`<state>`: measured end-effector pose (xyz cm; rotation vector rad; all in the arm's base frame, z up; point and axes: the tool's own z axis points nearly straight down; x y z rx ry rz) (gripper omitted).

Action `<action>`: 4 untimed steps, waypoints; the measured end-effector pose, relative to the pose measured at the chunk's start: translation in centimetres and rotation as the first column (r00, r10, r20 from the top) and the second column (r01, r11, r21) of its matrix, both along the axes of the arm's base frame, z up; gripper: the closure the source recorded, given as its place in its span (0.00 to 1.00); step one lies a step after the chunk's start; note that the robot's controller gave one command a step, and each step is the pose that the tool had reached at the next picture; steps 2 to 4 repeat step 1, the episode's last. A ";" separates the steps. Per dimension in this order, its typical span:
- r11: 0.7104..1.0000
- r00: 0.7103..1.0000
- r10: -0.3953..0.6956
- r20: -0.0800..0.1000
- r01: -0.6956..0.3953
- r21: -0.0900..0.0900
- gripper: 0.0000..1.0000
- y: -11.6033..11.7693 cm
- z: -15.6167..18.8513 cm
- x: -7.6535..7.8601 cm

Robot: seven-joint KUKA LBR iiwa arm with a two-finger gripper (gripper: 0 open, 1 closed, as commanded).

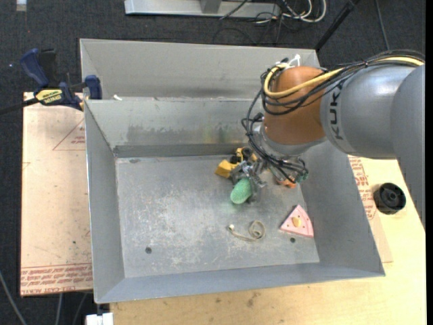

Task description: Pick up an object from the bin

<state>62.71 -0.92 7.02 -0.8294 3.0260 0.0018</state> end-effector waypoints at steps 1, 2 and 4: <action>1.000 1.000 -0.028 0.001 0.028 -0.001 1.00 -0.5 13.1 -1.5; 1.000 1.000 -0.028 0.001 0.028 -0.001 1.00 -0.5 13.1 -1.5; 1.000 1.000 -0.028 0.001 0.028 -0.001 1.00 -0.5 13.1 -1.5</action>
Offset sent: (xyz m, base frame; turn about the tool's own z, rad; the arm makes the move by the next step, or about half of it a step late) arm 0.0000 0.0000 0.0000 0.0000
